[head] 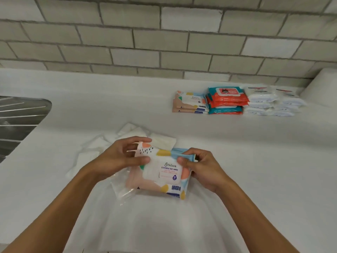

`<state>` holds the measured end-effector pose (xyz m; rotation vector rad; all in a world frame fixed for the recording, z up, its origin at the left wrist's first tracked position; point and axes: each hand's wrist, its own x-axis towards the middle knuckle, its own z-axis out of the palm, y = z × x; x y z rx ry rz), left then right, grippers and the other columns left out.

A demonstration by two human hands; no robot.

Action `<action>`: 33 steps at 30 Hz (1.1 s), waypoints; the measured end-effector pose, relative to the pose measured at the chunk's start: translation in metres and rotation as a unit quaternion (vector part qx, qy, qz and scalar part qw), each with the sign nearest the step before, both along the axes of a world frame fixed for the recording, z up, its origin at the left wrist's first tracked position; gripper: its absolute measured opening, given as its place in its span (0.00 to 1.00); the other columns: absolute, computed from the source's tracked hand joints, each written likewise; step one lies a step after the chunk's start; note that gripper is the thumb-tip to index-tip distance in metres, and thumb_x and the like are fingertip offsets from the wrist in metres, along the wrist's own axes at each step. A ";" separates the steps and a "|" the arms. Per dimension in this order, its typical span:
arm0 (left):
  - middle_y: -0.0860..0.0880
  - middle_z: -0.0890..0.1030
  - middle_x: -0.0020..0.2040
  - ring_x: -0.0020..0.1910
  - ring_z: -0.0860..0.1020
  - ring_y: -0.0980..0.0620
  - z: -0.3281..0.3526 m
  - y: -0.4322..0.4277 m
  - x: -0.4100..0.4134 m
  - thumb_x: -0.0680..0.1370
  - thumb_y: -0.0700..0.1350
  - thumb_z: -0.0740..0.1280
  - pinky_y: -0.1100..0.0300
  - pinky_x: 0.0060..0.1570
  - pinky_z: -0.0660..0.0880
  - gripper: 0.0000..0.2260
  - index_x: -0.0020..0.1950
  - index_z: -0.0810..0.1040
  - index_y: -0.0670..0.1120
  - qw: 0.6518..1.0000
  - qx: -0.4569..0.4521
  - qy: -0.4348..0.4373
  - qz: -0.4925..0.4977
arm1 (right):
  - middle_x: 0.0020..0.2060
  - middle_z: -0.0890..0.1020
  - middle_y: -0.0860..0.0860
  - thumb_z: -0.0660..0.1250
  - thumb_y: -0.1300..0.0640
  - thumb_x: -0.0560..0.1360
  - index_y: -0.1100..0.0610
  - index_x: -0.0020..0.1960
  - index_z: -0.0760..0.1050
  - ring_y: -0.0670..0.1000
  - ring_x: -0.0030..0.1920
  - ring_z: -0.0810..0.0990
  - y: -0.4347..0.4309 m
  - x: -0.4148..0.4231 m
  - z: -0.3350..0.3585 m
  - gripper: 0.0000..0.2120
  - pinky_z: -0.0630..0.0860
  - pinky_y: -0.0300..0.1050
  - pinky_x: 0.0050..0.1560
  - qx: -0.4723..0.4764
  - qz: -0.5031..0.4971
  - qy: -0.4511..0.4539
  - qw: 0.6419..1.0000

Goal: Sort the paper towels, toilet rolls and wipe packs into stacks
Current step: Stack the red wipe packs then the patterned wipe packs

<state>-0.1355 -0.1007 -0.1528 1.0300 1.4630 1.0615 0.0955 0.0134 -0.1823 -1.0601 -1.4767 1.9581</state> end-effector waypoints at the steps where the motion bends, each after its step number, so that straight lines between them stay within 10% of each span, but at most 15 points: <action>1: 0.44 0.83 0.58 0.56 0.82 0.46 -0.003 0.003 -0.003 0.63 0.49 0.81 0.58 0.48 0.80 0.27 0.62 0.80 0.51 0.998 -0.004 -0.069 0.006 | 0.42 0.84 0.57 0.73 0.66 0.71 0.62 0.41 0.79 0.59 0.45 0.84 0.004 -0.004 0.002 0.03 0.79 0.59 0.49 0.005 -0.005 0.008 1.000; 10: 0.41 0.84 0.55 0.54 0.83 0.41 -0.025 0.026 -0.022 0.70 0.35 0.73 0.50 0.49 0.82 0.17 0.58 0.80 0.41 0.985 -0.064 -0.149 0.064 | 0.40 0.81 0.55 0.76 0.58 0.70 0.59 0.50 0.81 0.51 0.31 0.81 0.025 -0.054 0.004 0.10 0.71 0.39 0.23 0.070 -0.054 -0.039 0.995; 14: 0.41 0.84 0.55 0.53 0.83 0.41 -0.033 0.029 -0.045 0.67 0.36 0.75 0.47 0.50 0.81 0.21 0.60 0.79 0.40 0.979 -0.063 -0.145 0.131 | 0.50 0.76 0.51 0.74 0.46 0.71 0.50 0.56 0.75 0.52 0.42 0.82 0.034 -0.053 -0.003 0.18 0.78 0.39 0.29 0.100 -0.057 -0.190 0.975; 19: 0.42 0.84 0.54 0.52 0.83 0.41 -0.044 0.027 -0.064 0.55 0.44 0.84 0.49 0.45 0.82 0.34 0.59 0.80 0.40 0.967 -0.041 -0.182 0.175 | 0.62 0.61 0.51 0.74 0.34 0.64 0.47 0.71 0.60 0.54 0.66 0.60 0.028 -0.048 -0.020 0.43 0.67 0.48 0.65 0.205 0.097 -0.436 0.871; 24: 0.42 0.84 0.54 0.50 0.84 0.42 -0.045 0.029 -0.063 0.66 0.36 0.76 0.51 0.44 0.83 0.20 0.58 0.80 0.41 0.968 -0.043 -0.180 0.172 | 0.62 0.62 0.52 0.77 0.35 0.62 0.47 0.67 0.62 0.55 0.67 0.61 0.025 -0.062 -0.013 0.41 0.71 0.51 0.63 0.207 0.116 -0.490 0.839; 33: 0.43 0.85 0.54 0.51 0.84 0.42 -0.046 0.033 -0.063 0.51 0.45 0.85 0.52 0.42 0.82 0.37 0.58 0.80 0.42 0.970 -0.033 -0.172 0.170 | 0.54 0.73 0.49 0.80 0.40 0.60 0.49 0.58 0.65 0.49 0.54 0.78 0.024 -0.056 -0.007 0.35 0.79 0.43 0.51 0.159 0.138 -0.477 0.854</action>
